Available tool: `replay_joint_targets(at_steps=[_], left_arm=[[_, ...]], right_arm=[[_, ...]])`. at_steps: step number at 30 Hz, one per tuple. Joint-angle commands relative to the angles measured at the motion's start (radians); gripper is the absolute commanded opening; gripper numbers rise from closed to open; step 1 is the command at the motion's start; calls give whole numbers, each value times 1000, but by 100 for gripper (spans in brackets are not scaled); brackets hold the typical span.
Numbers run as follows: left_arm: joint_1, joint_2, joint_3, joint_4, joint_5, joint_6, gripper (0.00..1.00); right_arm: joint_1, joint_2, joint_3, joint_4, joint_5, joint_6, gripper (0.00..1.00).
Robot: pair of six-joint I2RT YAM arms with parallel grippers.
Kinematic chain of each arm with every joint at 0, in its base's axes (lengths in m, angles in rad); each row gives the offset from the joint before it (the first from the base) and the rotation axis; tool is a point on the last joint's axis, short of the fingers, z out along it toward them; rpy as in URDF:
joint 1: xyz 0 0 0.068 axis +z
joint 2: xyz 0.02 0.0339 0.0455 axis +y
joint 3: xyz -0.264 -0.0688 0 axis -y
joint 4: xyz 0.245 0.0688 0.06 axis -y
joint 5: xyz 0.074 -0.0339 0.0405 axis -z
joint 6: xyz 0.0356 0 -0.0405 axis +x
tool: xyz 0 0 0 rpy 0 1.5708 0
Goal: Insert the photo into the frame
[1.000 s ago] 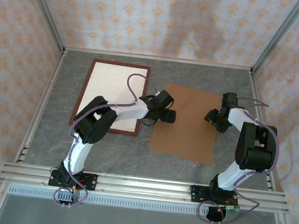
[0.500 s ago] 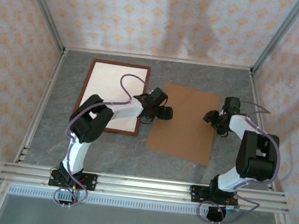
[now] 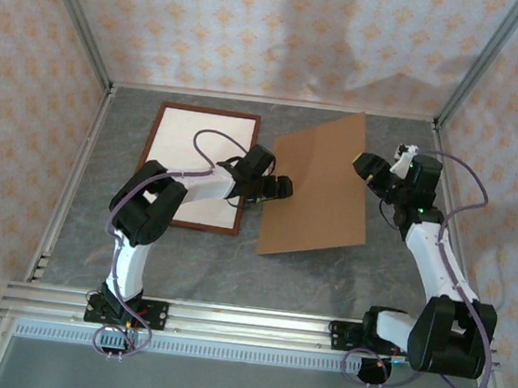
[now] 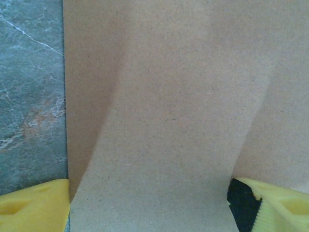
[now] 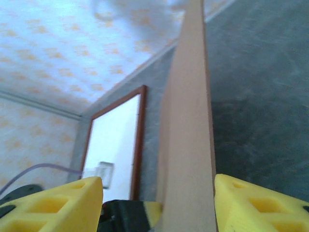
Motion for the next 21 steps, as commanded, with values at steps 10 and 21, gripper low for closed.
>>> replay_joint_targets(at_steps=[10,21], left_arm=[[-13,3,-86,149,126,-67,83],[12,-49,-142,198,142,-93,83]], right_arm=[[235,-30,61,42,-115,115,60],[370,-16,136,-26,114,101,58]])
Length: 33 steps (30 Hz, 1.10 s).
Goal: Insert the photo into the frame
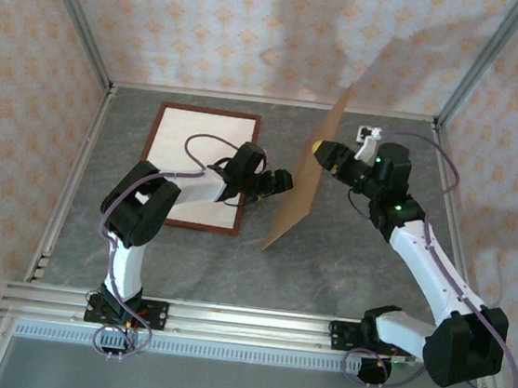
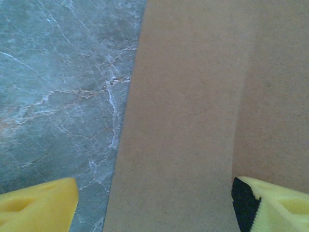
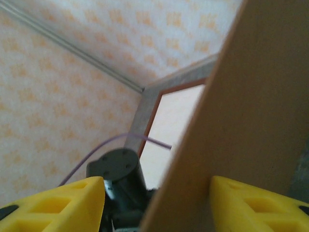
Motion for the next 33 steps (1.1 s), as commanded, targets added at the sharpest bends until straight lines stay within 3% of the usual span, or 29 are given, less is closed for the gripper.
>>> replay_joint_targets(at_steps=[1,7,14,18,26,33], left_arm=[[-20,-2,-33,-19,22,0,83],[-18,-23,-20,-62,-3,29,84],[-17,-27,10,-111,-18,58,84],[-18,-29,21,-120,-19,65,84],[-17,-40,39,-157,-41,92,84],[2,-124,24,-182,-68,117,85]], right_arm=[[34,22,39,-78,40,4,57],[37,51,86,-186,106,-12,57],[37,141,312,-666,273,-109,51],[26,171,383,-806,302,-141,47],[-66,188,390,-871,280,-160,25],[-164,124,349,-767,113,-125,2]])
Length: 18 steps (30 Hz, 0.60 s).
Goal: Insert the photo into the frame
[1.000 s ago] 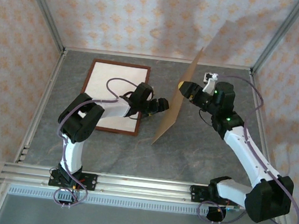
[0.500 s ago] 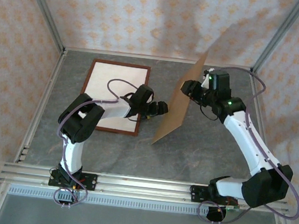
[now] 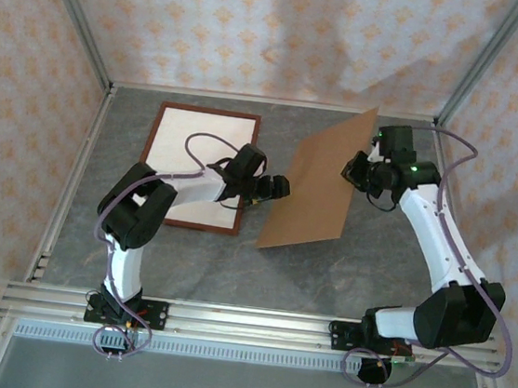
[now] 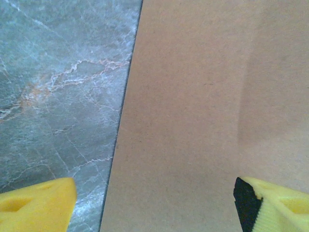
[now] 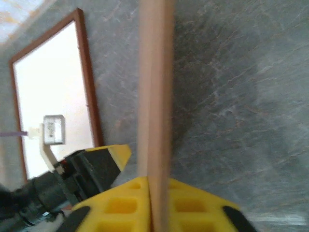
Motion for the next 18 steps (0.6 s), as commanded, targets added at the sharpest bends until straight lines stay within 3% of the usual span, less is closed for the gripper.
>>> replay_joint_targets(at_steps=[1,7,11,18], left_arm=[[19,-102,-4,-30,-46,43,86],[151,-263,-119,-116,-201,131,86],[330,-326,-159,-186,-294,199,87],[658,-227,-18,-266,-297,289,90]], right_arm=[[-40,-76,-31,89,-92,22,0],[-50,-131,-57,307,-151,116,0],[-45,-123,-72,477,-185,183,0],[-16,-64,-63,643,-233,224,0]])
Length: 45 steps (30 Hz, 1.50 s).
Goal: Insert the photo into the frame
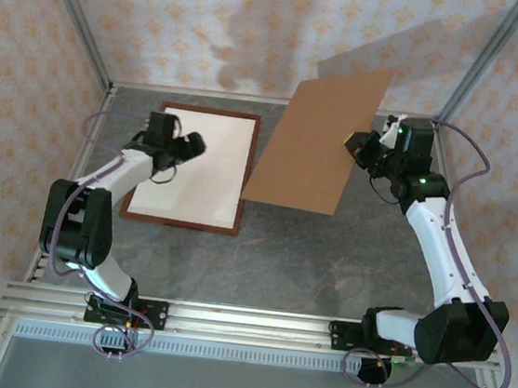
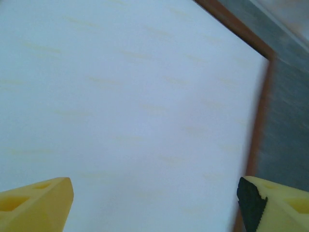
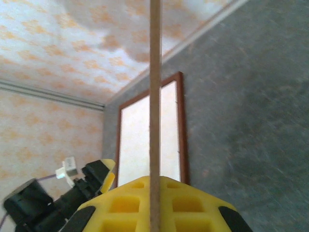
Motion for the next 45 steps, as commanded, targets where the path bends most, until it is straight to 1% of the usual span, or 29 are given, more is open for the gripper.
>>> replay_joint_targets(at_steps=[1,3,6,7,9,11,14,21,24,29,32,33,34,38,41,43,45], left_arm=[[138,86,117,-94,-44,91,91],[197,152,196,-137,-30,107,92],[245,250,308,-195,-20,125,92],[250,269,333,-198,-19,132,93],[256,361,413,-238,-7,145,93],[257,440,501,-297,18,157,93],[255,522,582,-326,60,155,92],[231,584,622,-329,127,151,90],[209,563,577,-305,152,137,90],[159,446,374,-161,197,72,88],[115,379,265,-84,227,30,88],[101,358,234,-52,241,27,88],[80,341,205,-34,252,-6,87],[-11,285,92,61,294,-69,87],[-68,241,36,134,328,-116,87],[-79,224,32,144,327,-120,87],[-74,209,47,123,303,-106,87]], right_arm=[[19,27,22,201,-72,38,0],[19,43,30,200,-78,29,0],[20,62,34,208,-83,26,0],[21,67,34,211,-86,25,0],[22,81,38,212,-89,26,0],[24,92,44,211,-97,25,0],[24,96,55,202,-104,21,0],[25,96,66,180,-96,12,0],[25,95,68,168,-94,5,0],[24,88,102,80,-50,-65,0],[14,93,125,41,-44,-92,0],[11,94,130,34,-49,-97,0],[8,95,133,26,-56,-101,0],[0,89,126,5,-79,-111,0],[1,83,96,23,-127,-101,0],[1,86,71,50,-177,-94,0],[5,95,46,81,-222,-75,0]])
